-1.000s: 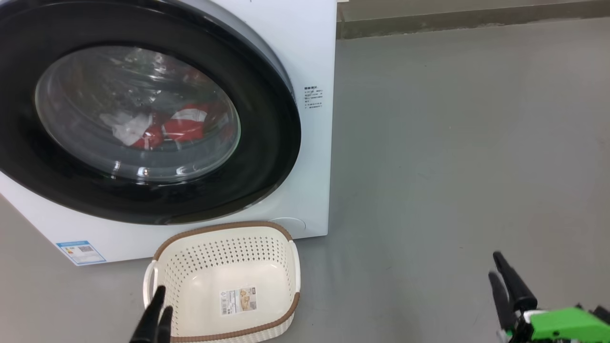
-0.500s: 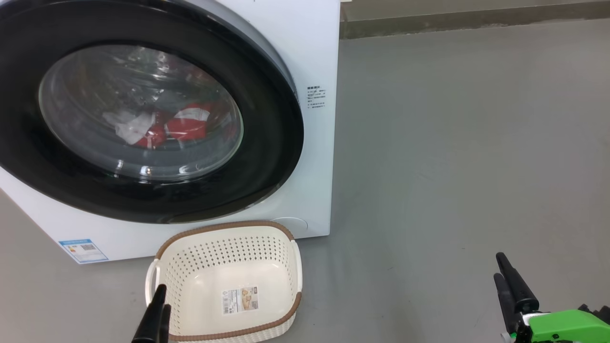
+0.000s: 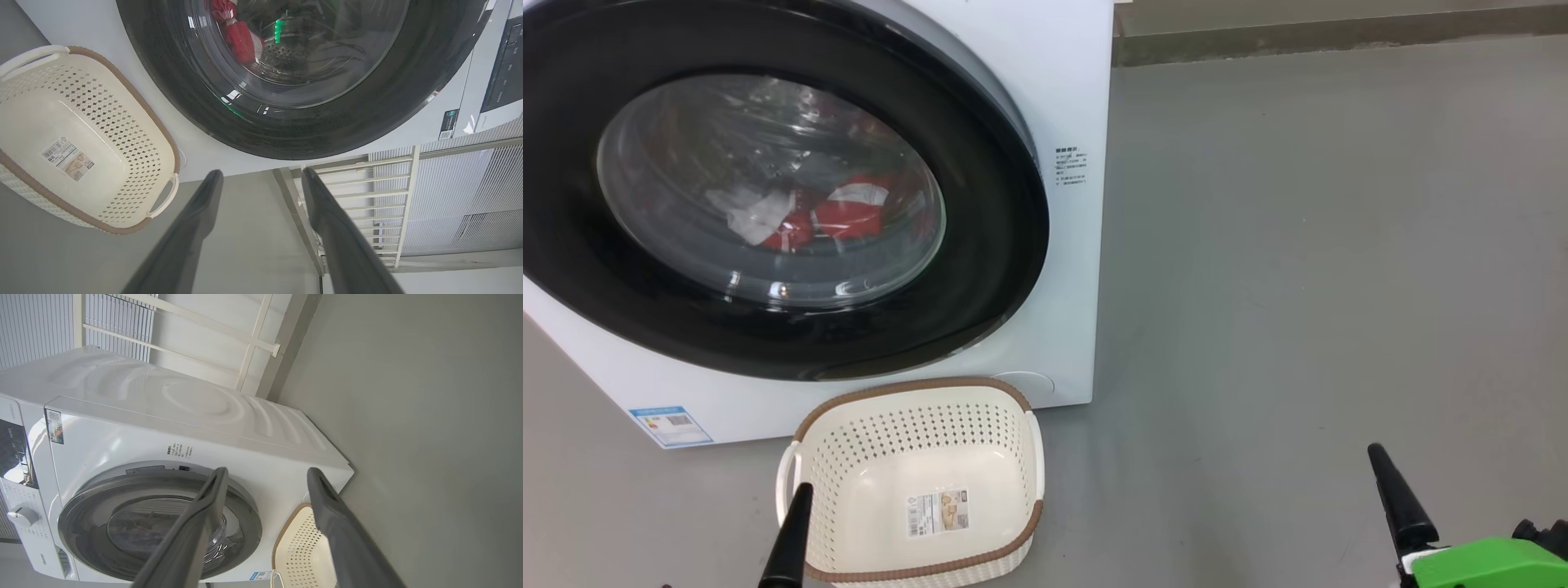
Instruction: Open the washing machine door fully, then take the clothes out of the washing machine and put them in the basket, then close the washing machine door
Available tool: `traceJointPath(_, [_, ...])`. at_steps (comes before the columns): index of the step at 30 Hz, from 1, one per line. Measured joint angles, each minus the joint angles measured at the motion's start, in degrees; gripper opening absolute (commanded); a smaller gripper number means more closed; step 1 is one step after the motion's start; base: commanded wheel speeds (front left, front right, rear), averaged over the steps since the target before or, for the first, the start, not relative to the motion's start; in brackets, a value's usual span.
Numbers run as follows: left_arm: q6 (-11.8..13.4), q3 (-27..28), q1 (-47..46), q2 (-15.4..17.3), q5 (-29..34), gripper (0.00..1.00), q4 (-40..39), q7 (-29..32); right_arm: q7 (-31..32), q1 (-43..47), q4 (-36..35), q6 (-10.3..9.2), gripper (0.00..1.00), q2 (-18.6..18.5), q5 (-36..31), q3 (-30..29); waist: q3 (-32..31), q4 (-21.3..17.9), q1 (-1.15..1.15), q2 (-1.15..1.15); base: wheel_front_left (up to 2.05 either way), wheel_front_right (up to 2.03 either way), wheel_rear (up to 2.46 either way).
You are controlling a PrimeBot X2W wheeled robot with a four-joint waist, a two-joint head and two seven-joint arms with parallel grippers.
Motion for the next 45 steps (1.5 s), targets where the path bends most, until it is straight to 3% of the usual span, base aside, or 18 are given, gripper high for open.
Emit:
traceJointPath(22, [2.52,-2.79,0.44,0.09,20.81,1.00,-2.99,-3.49,-3.55,1.52,-1.25,0.00,1.00,-1.63,-15.17,1.44,0.22,0.54,0.00,0.00,0.00,0.00,0.00])
traceJointPath(45, [5.38,-5.14,1.46,0.42,38.22,1.00,-5.08,-7.11,-7.20,2.66,-2.87,0.01,1.00,-3.25,-30.40,2.67,0.51,0.98,0.00,0.00,0.00,0.00,0.00])
